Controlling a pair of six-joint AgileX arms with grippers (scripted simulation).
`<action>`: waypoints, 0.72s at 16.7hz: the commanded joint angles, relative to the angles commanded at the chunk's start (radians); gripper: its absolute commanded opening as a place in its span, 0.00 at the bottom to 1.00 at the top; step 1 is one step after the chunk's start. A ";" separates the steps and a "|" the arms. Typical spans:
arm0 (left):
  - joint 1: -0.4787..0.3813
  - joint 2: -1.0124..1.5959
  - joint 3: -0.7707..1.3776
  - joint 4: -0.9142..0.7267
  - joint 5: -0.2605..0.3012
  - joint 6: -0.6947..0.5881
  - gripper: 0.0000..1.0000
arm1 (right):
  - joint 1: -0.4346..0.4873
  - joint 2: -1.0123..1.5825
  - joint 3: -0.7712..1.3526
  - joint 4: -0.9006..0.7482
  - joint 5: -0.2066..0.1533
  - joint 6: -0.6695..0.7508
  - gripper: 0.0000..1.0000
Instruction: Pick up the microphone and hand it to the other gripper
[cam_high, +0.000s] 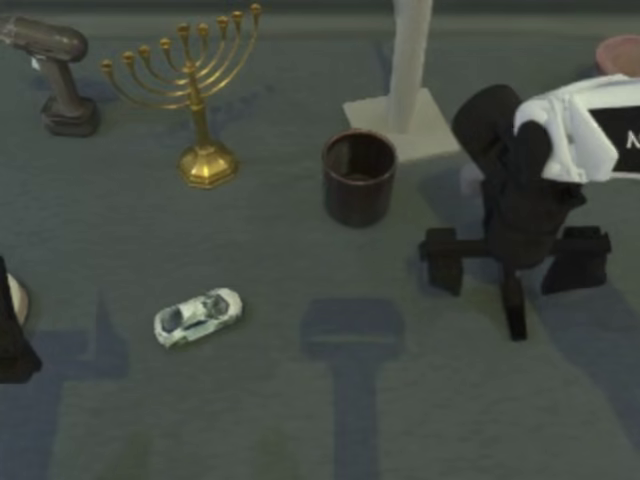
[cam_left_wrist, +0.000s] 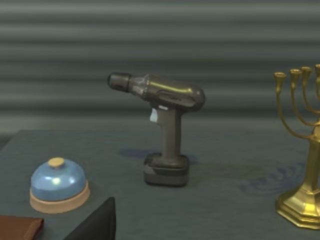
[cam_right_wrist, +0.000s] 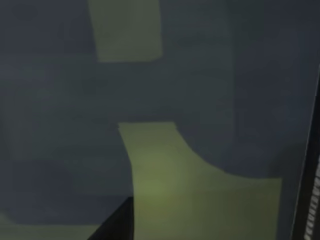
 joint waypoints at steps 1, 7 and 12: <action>0.000 0.000 0.000 0.000 0.000 0.000 1.00 | -0.001 0.009 -0.008 0.013 0.000 -0.001 1.00; 0.000 0.000 0.000 0.000 0.000 0.000 1.00 | -0.001 0.011 -0.009 0.016 0.000 -0.001 0.85; 0.000 0.000 0.000 0.000 0.000 0.000 1.00 | -0.001 0.011 -0.009 0.016 0.000 -0.001 0.47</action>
